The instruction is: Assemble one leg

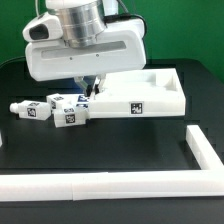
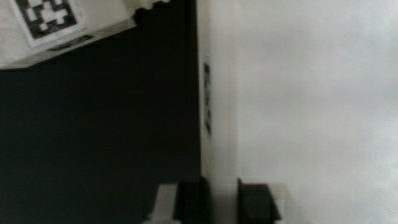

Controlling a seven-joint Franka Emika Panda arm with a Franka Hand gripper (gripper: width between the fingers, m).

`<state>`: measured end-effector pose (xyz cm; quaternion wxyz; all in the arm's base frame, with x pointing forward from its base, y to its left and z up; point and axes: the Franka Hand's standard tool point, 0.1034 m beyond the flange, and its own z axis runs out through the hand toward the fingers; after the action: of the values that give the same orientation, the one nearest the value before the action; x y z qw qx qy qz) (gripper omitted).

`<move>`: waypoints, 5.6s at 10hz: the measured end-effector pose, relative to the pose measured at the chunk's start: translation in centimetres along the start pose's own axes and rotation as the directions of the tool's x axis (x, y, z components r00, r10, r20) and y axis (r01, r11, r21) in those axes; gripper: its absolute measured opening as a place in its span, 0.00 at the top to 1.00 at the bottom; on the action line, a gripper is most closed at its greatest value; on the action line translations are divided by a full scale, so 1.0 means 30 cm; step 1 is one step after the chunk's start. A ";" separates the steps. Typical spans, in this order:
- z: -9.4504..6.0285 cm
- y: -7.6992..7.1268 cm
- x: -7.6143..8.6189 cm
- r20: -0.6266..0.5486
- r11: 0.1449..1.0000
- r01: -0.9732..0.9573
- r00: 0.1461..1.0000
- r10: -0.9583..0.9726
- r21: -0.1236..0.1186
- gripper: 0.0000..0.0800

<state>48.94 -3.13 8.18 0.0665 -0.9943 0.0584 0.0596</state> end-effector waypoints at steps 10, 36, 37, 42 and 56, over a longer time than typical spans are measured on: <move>0.106 0.035 0.261 0.011 0.999 0.034 0.999 -0.034 -0.010 0.93; -0.005 0.101 0.281 0.051 0.997 -0.023 0.998 0.027 -0.067 0.19; -0.004 0.106 0.229 0.088 0.996 -0.064 0.994 0.070 -0.067 0.19; -0.007 0.108 0.243 0.120 0.981 0.191 0.975 -0.186 -0.035 0.19; -0.038 0.194 0.153 0.132 0.965 -0.252 0.957 0.259 -0.066 0.19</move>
Offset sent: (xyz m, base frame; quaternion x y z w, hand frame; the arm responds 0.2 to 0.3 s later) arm 0.0673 -0.0158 -0.0258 -0.0272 -0.0073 -0.0485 0.9984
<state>52.87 -9.52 7.99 0.0383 -0.9731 0.1800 0.1386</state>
